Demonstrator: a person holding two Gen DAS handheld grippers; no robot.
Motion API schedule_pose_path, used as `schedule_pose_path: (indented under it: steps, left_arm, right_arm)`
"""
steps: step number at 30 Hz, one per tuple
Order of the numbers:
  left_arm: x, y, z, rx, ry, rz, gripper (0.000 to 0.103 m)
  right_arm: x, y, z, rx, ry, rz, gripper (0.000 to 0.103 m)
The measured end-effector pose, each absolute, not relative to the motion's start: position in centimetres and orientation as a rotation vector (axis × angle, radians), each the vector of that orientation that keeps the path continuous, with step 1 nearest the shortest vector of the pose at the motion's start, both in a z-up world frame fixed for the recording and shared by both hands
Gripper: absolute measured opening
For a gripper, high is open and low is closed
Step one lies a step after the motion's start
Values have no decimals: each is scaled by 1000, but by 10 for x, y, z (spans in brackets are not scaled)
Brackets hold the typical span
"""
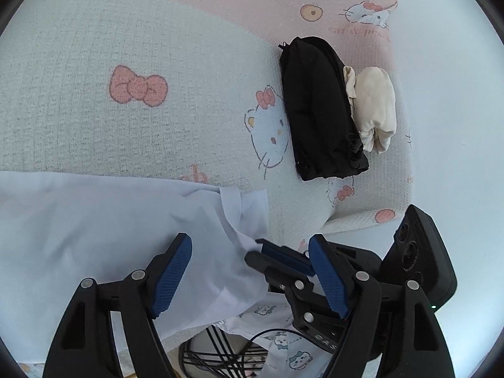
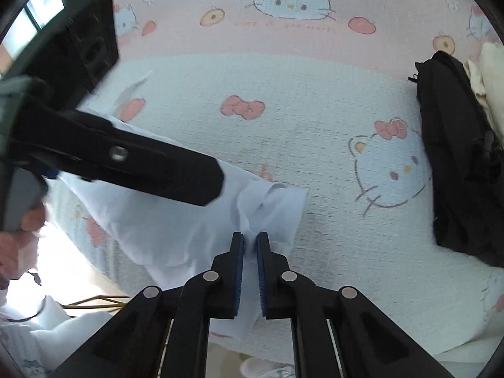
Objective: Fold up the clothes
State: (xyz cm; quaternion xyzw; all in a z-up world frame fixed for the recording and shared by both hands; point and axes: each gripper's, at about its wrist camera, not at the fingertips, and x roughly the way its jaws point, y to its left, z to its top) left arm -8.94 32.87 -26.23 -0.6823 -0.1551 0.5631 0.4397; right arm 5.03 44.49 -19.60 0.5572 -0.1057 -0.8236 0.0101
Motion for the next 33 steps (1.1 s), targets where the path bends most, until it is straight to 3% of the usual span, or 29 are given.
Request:
schedule_pose_path:
  steps: [7, 8, 9, 11, 17, 22, 24, 27, 33]
  left_arm:
    - [-83, 349, -263, -1696, -305, 1379, 75]
    - [-80, 353, -263, -1684, -262, 1389, 69]
    - [-76, 357, -262, -1680, -193, 1413, 55]
    - [-70, 364, -266, -1698, -45, 1480, 37]
    - [-65, 368, -274, -1721, 31, 1509, 36]
    - [-56, 369, -269, -1720, 136, 1533, 29]
    - [-51, 366, -267, -1708, 171, 1542, 18]
    - [-43, 359, -265, -1671, 196, 1563, 13]
    - [-36, 344, -261, -1645, 179, 1565, 12]
  right_arm:
    - [59, 448, -200, 1779, -500, -2491, 6]
    - [61, 447, -201, 1792, -505, -2484, 6]
    - [63, 447, -202, 1796, -515, -2477, 6]
    - [66, 449, -202, 1792, -546, -2469, 6]
    - [74, 451, -198, 1786, -582, -2458, 6]
    - [74, 455, -195, 1803, -586, -2458, 6]
    - [74, 456, -193, 1803, -594, -2474, 6]
    - [73, 462, -191, 1804, -640, -2489, 6]
    - [65, 464, -189, 1867, -653, -2509, 7]
